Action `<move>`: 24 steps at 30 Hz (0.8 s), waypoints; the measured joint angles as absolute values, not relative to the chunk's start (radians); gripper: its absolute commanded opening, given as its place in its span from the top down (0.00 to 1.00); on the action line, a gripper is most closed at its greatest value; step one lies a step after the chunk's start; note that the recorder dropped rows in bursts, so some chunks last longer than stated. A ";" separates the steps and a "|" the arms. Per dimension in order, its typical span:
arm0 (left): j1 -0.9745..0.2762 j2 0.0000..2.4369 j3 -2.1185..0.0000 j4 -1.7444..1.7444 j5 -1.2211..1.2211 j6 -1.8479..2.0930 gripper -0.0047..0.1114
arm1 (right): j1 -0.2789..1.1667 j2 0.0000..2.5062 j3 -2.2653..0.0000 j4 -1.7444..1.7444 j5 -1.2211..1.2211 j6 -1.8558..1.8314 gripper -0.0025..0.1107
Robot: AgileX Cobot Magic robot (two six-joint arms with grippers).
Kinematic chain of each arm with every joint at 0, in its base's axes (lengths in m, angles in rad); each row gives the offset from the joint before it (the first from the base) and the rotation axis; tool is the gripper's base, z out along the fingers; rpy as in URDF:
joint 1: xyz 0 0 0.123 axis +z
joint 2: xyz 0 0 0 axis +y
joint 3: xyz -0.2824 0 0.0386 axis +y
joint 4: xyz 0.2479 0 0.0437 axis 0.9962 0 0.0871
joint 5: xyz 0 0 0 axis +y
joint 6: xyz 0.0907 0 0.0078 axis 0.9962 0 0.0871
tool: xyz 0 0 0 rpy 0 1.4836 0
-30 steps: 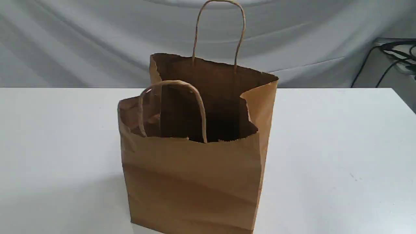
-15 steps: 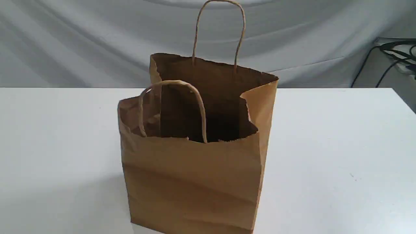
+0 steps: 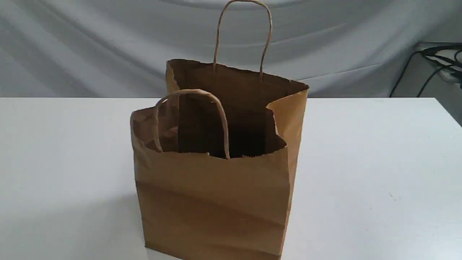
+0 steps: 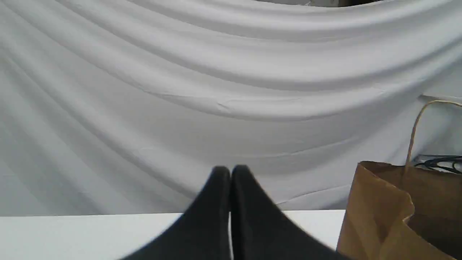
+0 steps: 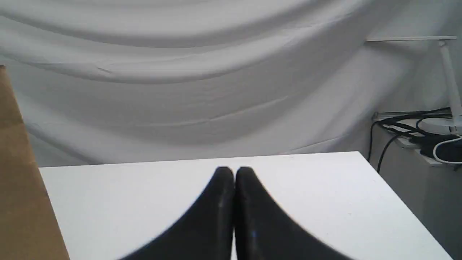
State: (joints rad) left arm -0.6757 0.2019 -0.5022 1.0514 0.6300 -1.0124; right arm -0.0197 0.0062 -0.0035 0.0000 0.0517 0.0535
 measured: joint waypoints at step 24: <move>-0.486 0.202 -0.413 1.073 0.433 -1.012 0.96 | -0.020 0.006 -0.003 0.000 0.054 0.055 0.98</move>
State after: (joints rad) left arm -0.4862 0.2019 -0.4128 1.0727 0.4326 -1.0124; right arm -0.0197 0.0062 -0.0035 0.0000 0.0536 0.0553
